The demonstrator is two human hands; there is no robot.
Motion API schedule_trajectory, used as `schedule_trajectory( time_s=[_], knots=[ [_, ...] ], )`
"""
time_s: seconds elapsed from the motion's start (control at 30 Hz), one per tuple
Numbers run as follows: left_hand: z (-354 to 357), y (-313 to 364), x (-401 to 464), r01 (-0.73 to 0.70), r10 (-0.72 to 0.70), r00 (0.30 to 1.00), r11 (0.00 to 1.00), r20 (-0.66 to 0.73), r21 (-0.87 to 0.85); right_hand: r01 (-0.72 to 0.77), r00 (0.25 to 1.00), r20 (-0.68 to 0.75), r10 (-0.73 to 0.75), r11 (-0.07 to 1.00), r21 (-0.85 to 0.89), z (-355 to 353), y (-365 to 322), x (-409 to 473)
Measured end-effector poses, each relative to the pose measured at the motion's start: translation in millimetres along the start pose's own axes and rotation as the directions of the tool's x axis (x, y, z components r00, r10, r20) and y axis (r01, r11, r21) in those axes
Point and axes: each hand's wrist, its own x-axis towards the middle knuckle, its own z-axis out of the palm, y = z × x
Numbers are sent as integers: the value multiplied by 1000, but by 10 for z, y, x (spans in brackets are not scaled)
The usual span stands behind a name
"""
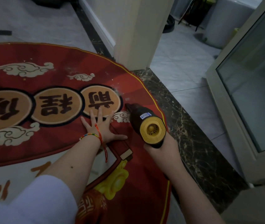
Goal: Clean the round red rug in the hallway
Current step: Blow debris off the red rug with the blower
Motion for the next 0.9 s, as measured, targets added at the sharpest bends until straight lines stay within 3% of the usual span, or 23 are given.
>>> schedule_trajectory(
  time_s=[0.3, 0.9],
  knots=[
    [6, -1, -29, -6, 6, 1000, 1000, -3, 2, -62, 997, -40, 63, 998, 32, 207, -151, 272],
    [77, -112, -330, -44, 45, 999, 996, -18, 82, -57, 998, -15, 58, 998, 38, 128, -224, -74]
  ],
)
